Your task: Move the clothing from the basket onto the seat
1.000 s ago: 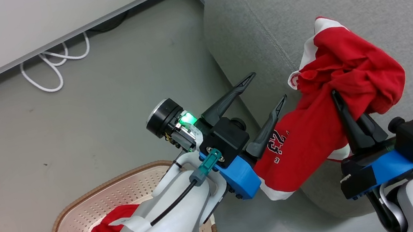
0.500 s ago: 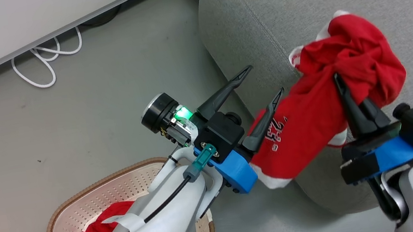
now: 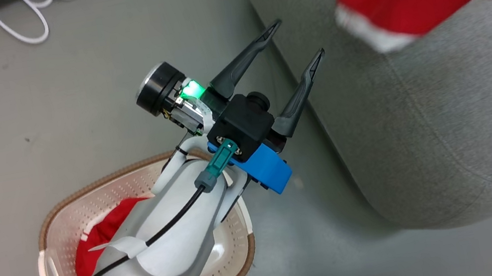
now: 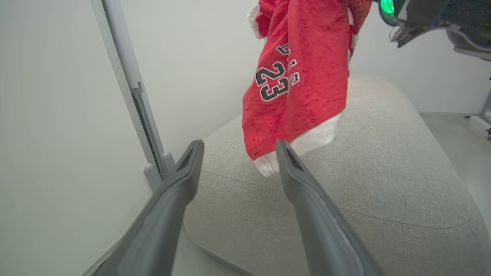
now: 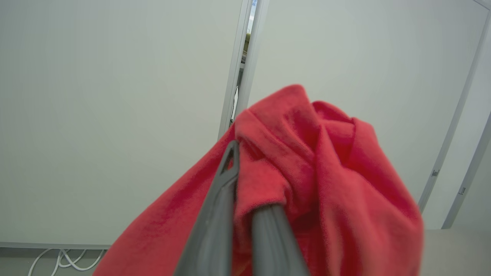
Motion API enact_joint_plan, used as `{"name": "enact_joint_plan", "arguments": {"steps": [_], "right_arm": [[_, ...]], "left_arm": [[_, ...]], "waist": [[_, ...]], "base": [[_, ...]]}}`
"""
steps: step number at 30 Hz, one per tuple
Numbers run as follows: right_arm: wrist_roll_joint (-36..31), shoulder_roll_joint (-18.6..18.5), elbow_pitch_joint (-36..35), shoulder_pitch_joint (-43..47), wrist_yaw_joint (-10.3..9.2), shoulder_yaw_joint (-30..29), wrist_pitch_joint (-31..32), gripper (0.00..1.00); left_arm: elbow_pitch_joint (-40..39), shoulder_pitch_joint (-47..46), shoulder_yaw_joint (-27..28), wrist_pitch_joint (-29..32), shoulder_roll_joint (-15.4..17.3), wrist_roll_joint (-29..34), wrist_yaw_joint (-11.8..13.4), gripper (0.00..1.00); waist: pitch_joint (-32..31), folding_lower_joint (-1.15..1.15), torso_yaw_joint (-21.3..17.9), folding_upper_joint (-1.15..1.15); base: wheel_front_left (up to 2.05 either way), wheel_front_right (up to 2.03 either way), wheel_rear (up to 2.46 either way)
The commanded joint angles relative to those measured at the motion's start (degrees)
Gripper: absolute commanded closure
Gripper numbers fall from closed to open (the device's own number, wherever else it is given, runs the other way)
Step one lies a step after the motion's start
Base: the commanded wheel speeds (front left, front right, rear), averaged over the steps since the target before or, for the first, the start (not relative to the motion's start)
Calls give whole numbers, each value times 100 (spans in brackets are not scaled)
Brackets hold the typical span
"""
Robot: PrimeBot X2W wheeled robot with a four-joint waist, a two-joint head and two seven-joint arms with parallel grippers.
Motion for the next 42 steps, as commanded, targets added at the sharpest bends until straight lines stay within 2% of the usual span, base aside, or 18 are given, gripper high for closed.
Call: {"name": "enact_joint_plan", "arguments": {"steps": [1, 11, 15, 17, 21, 27, 35, 36, 37, 38, 42], "right_arm": [[2, -145, -78, -283, 2, -157, -19, 100], [-14, -1391, -60, -1718, 2, -1265, -18, 100], [52, -1758, 257, -2104, 1, -1611, -18, 100], [138, -1808, 523, -2260, 2, -1737, -19, 100], [-40, -1860, 1164, -2258, 1, -1628, -14, 100], [-39, -1701, 2094, -1987, 1, -1993, -12, 100], [114, -1483, 2958, -1667, 1, -2104, -12, 100], [106, -1449, 2954, -1642, 2, -2099, -12, 87], [99, -1415, 2930, -1590, 1, -2112, -12, 50], [139, -1368, 2930, -1524, 1, -2155, -12, 0], [322, -1197, 2756, -1129, 1, -2221, -12, 0]], "left_arm": [[-56, -133, 6, -16, 42, 75, 29, 0], [-314, -602, -12, -16, 112, 314, 7, 0], [-354, -737, -18, -16, 137, 371, 3, 0], [-373, -774, -29, -16, 148, 407, 5, 0], [-407, -762, -48, -16, 146, 420, 18, 0], [-426, -728, -59, -16, 139, 414, 14, 0], [-417, -732, 5, -16, 242, 404, 59, 0], [-410, -722, 1, -16, 237, 403, 61, 0], [-402, -707, -6, -16, 224, 397, 60, 0], [-398, -684, -15, -16, 207, 388, 58, 0], [-431, -562, 22, -16, 147, 344, 92, 0]], "waist": [[373, 0, 160, 0], [1432, 0, 560, 0], [1769, 0, 671, 0], [1901, 0, 712, 0], [2038, 0, 764, 0], [2045, 0, 857, 0], [2028, 0, 814, 0], [2007, 0, 804, 0], [1976, 0, 799, 0], [1932, 0, 801, 0], [1639, 0, 833, 0]], "base": [[0, 0, 0], [0, 0, 0], [0, 0, 0], [0, 0, 0], [0, 0, 0], [0, 0, 0], [0, 0, 0], [0, 0, 0], [0, 0, 0], [0, 0, 0], [0, 0, 0]]}}
